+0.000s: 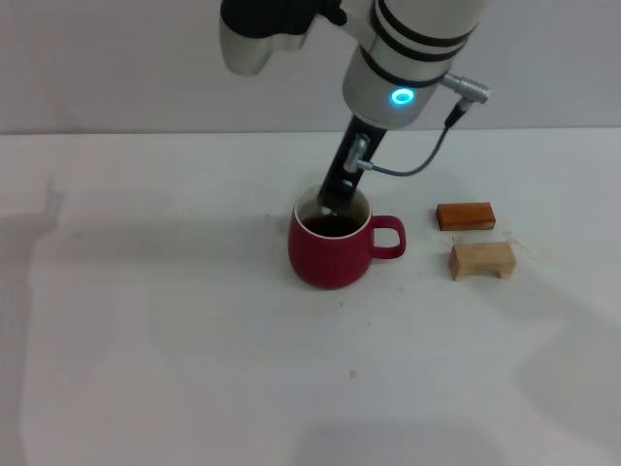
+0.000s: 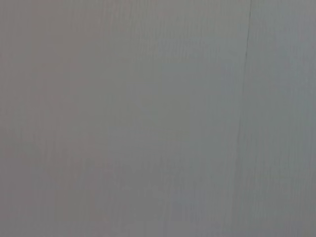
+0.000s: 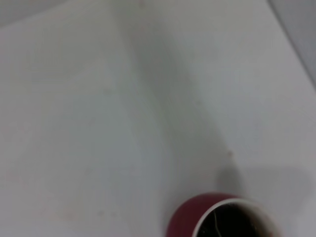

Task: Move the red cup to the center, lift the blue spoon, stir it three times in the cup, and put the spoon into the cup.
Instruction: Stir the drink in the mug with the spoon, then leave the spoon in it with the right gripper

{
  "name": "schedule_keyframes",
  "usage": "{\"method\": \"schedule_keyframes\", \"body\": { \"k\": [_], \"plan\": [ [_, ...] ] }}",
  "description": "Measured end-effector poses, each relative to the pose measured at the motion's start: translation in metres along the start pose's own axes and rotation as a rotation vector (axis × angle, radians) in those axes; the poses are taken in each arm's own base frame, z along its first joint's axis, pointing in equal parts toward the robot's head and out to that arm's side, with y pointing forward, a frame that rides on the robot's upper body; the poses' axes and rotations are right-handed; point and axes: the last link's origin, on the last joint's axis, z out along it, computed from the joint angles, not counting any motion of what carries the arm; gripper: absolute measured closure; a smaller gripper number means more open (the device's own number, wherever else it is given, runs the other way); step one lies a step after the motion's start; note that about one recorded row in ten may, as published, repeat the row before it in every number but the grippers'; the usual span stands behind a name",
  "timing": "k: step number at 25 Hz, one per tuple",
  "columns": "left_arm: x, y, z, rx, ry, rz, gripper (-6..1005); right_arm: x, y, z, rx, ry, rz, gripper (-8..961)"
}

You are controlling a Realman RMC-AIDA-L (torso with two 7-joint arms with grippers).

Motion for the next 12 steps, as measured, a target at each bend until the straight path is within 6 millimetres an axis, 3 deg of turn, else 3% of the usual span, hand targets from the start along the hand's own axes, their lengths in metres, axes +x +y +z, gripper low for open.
{"method": "schedule_keyframes", "body": {
  "k": [8, 12],
  "plan": [
    [0.000, 0.001, 0.000, -0.002, -0.001, -0.011, 157, 0.001, -0.015, 0.003, 0.081, -0.012, 0.028, 802],
    [-0.001, 0.001, 0.000, -0.005, -0.003, -0.021, 157, 0.005, -0.014, 0.003, 0.072, 0.021, 0.027, 797]
  ]
}}
